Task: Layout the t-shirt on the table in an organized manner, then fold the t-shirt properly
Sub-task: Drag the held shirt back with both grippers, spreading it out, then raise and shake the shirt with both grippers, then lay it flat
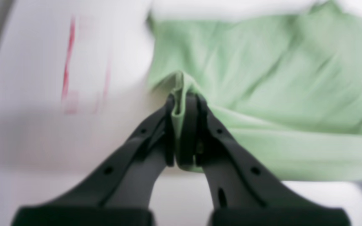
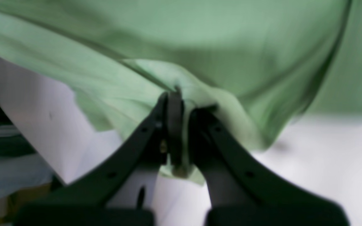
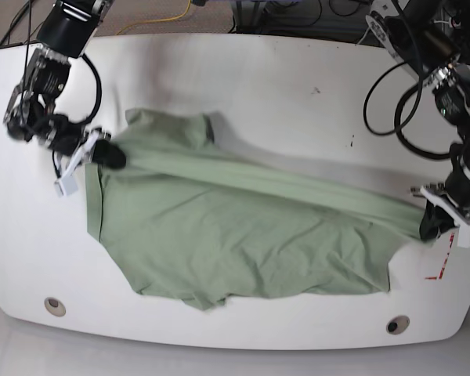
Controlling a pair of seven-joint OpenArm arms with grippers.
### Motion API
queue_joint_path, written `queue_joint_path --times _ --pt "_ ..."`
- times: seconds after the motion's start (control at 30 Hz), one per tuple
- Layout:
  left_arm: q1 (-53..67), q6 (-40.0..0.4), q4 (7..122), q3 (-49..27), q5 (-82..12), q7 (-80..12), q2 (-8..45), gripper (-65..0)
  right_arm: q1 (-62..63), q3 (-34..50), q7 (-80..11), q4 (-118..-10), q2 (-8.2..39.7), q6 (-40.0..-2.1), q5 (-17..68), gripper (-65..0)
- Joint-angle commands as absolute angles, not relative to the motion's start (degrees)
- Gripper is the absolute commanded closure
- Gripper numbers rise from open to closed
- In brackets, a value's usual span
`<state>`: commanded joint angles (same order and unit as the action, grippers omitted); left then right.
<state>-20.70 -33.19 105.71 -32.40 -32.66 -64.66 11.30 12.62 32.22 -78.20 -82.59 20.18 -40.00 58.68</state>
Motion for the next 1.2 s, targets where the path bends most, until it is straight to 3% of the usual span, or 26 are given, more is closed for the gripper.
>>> queue_joint_path --times 0.37,0.63,0.9,1.2 --pt "-56.48 -33.1 95.6 -29.85 -28.18 -68.53 9.36 0.0 56.04 21.14 -78.2 -59.12 28.26 -40.0 58.77 0.0" --pt "-78.64 -33.1 81.98 -29.85 -28.09 -68.35 11.47 0.0 79.16 11.47 -78.46 -52.0 30.46 -40.0 58.95 0.0" --pt "-80.48 -33.36 79.16 -29.85 -28.18 -68.62 11.56 0.0 74.15 10.86 -80.0 -52.26 32.13 -40.0 59.21 0.0" --pt "-61.76 -33.19 88.13 -30.11 -35.3 -71.08 12.7 0.0 48.84 13.93 -80.0 -52.35 35.12 -40.0 70.9 0.0"
